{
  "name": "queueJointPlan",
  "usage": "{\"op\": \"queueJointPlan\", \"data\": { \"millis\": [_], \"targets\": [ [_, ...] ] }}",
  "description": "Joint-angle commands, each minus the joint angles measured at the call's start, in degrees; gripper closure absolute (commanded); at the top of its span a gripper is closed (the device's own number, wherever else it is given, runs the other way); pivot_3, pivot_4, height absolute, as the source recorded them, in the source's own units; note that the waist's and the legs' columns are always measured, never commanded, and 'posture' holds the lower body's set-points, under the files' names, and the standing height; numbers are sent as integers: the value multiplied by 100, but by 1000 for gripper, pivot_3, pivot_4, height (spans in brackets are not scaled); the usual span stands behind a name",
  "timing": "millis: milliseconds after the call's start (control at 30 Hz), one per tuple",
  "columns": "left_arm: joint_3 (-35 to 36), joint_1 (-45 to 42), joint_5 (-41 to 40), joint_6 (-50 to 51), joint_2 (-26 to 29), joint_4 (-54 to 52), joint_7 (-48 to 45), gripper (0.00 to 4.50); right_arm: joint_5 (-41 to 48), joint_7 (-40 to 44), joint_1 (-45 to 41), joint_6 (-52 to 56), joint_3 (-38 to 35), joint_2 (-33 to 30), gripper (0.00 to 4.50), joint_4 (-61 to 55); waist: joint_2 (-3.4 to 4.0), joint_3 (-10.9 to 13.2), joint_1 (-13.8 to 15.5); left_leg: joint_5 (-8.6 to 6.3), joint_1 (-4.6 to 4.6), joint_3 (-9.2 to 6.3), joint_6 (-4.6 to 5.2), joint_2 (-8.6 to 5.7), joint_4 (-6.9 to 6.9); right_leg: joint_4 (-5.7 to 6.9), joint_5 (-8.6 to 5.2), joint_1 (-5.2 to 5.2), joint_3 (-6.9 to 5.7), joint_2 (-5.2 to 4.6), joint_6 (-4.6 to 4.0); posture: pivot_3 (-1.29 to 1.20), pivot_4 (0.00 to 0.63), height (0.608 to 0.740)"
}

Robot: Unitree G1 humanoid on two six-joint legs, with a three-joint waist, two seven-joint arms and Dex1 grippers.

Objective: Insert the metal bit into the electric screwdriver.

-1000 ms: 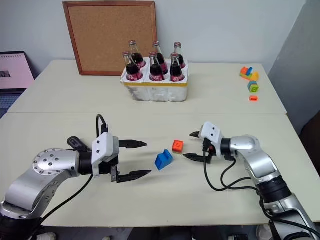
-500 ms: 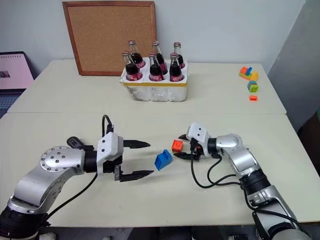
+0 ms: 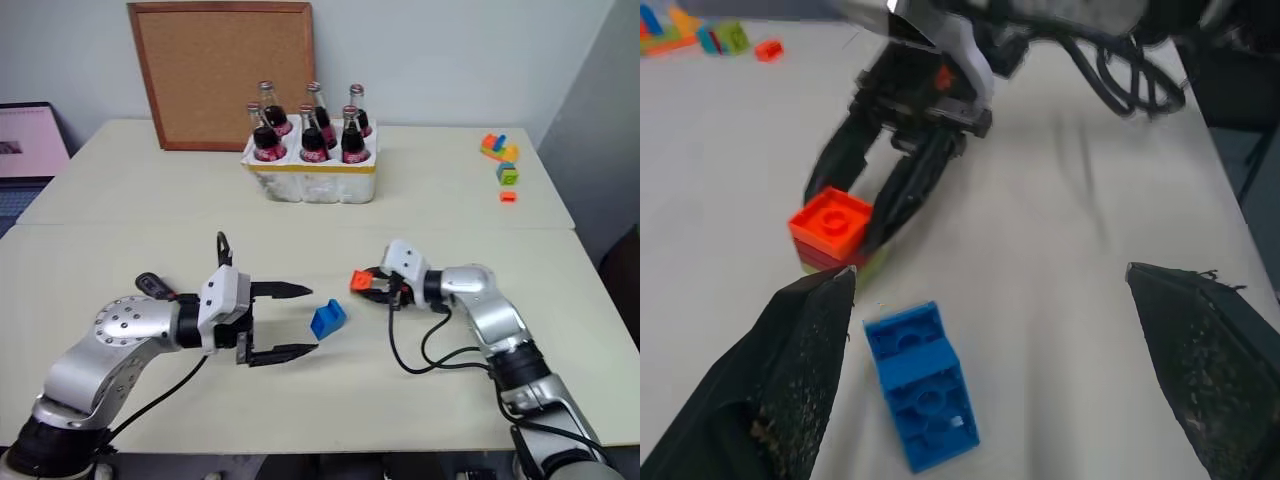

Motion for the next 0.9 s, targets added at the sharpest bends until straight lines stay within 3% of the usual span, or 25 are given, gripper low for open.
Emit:
{"op": "queueJointPlan", "data": {
  "millis": [33, 200, 367, 533, 733, 767, 900],
  "targets": [
    [-302, -324, -118, 196, -315, 0, 100, 0, -56, -851, 344, 72, -1043, -403, 3042, -203, 0, 0, 35, 0, 1, 0, 0, -3, 0, 0, 0, 1, 0, -3, 0, 0, 150, 740],
    [-876, -929, 326, 415, -622, 362, 321, 0, -283, -2207, 618, 194, -2018, -571, 3042, 276, 0, -1, 15, 0, 3, 15, 0, -10, 2, 2, 3, 2, 12, -2, 5, 0, 150, 740],
    [-1091, -1378, 562, -46, -1284, 720, 489, 0, -567, -3311, 348, 203, -2330, -478, 3042, 1248, 2, -1, -46, 1, 6, 25, -1, -2, -6, 7, 3, 8, 20, 5, 4, 0, 150, 740],
    [-1030, -1524, 545, -392, -1859, 1054, 630, 0, -419, -3688, -34, 167, -2496, -371, 3042, 1984, 10, -5, -146, 2, 8, 43, -2, 1, -7, 8, 3, 7, 36, 7, 4, 0, 150, 740],
    [-1122, -1622, 686, -471, -1953, 1210, 615, 0, -32, -3775, -93, 437, -2761, -254, 3042, 1956, 10, -5, -137, 3, 9, 62, -3, -2, -6, 6, 3, 5, 55, 6, 5, 0, 150, 740],
    [-1127, -1621, 713, -483, -1963, 1225, 644, 0, 33, -3743, -47, 478, -2786, -246, 2482, 1833, 10, -5, -137, 3, 9, 65, -2, -2, -6, 5, 3, 5, 57, 6, 6, 0, 150, 740],
    [-1121, -1606, 845, -519, -1871, 1232, 622, 0, 281, -3654, 239, 781, -2908, -263, 1619, 1061, 11, -6, -136, 3, 10, 75, -2, -3, -7, 4, 5, 3, 70, 5, 10, 0, 150, 740]
  ]
}}
